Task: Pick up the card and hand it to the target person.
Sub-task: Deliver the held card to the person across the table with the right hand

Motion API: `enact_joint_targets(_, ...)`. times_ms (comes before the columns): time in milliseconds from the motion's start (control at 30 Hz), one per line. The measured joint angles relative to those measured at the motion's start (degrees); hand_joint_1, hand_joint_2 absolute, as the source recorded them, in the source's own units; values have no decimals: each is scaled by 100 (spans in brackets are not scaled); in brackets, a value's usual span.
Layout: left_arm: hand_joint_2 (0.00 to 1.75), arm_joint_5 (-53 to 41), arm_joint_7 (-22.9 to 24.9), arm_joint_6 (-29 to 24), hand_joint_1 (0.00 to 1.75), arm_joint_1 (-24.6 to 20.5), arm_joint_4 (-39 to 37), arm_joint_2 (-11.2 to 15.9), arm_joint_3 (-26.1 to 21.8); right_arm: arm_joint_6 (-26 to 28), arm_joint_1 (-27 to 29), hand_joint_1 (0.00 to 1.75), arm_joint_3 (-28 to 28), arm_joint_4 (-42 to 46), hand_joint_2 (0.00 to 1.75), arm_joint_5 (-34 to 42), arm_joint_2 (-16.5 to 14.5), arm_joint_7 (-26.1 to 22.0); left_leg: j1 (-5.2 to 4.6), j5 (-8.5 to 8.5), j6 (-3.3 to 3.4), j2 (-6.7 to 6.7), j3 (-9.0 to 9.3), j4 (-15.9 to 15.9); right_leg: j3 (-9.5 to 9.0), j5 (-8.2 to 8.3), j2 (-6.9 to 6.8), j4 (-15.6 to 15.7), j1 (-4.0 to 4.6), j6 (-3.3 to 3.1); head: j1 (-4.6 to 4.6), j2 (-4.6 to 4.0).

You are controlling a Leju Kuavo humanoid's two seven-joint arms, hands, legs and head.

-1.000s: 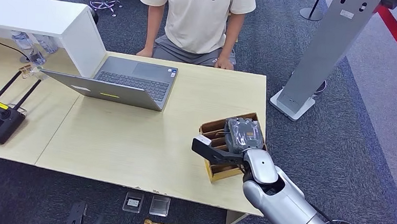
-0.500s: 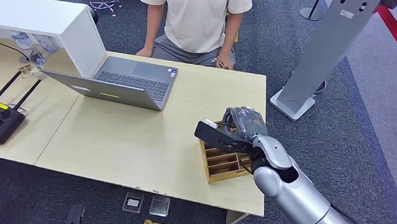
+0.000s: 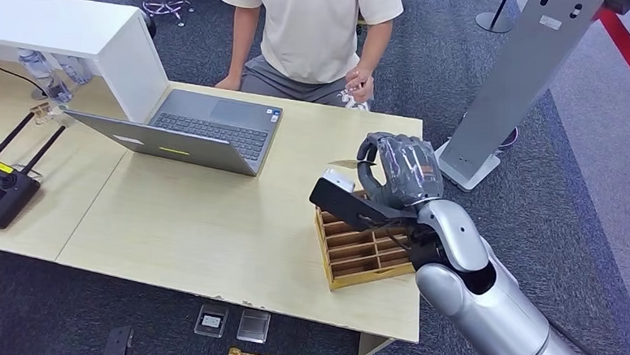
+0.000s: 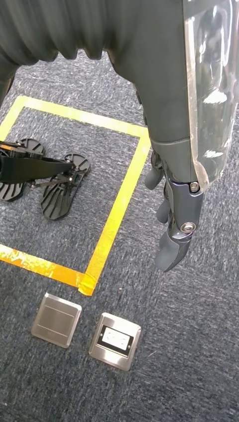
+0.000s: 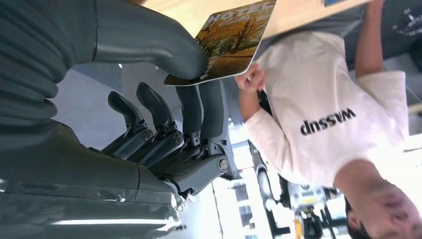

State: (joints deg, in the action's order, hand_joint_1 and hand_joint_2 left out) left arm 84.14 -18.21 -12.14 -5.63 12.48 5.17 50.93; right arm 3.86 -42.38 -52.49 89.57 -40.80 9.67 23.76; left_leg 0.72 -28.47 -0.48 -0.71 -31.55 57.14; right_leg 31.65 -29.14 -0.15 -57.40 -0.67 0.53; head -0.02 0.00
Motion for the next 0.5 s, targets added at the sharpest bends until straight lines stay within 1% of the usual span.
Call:
enact_joint_targets(67, 175, -7, 0, 1, 0, -10, 0, -2, 0, 266, 5, 155, -9, -16, 175, -258, -39, -136, 0, 0, 0, 0, 0, 0, 0, 0, 0, 0, 0, 0, 2, 0)
enact_joint_targets(133, 175, -25, 1, -2, 0, -35, 0, -5, 0, 696, 7, 155, -25, -105, 175, -586, -108, -315, 0, 0, 0, 0, 0, 0, -1, 0, -1, 0, 0, 0, 0, 0)
enact_joint_targets(233, 175, -58, 11, -9, 0, -88, 0, -15, 2, 1436, 15, 155, -36, -362, 175, -997, -229, -625, 0, 0, 0, -1, -1, 0, -1, 0, -2, 0, 0, 0, 1, 0)
enact_joint_targets(400, 175, -107, 32, -38, 0, -160, 0, -42, 9, 2832, 27, 155, 2, -986, 175, -1602, -420, -1189, 0, 0, 0, -1, -2, 0, -1, 0, -1, -1, 0, 0, 5, 0)
enact_joint_targets(433, 175, -110, 39, -39, 0, -173, 0, -48, 10, 3038, 25, 155, 10, -1150, 175, -1709, -460, -1266, 0, 0, 0, -1, -3, 0, -1, 0, -1, -1, 0, 0, 6, 0)
enact_joint_targets(500, 175, -117, 59, -46, 0, -192, 0, -58, 13, 3273, 22, 155, 14, -1472, 175, -1816, -538, -1379, 0, 0, 0, -2, -2, 0, -1, 0, -1, 0, 0, 0, 4, 0)
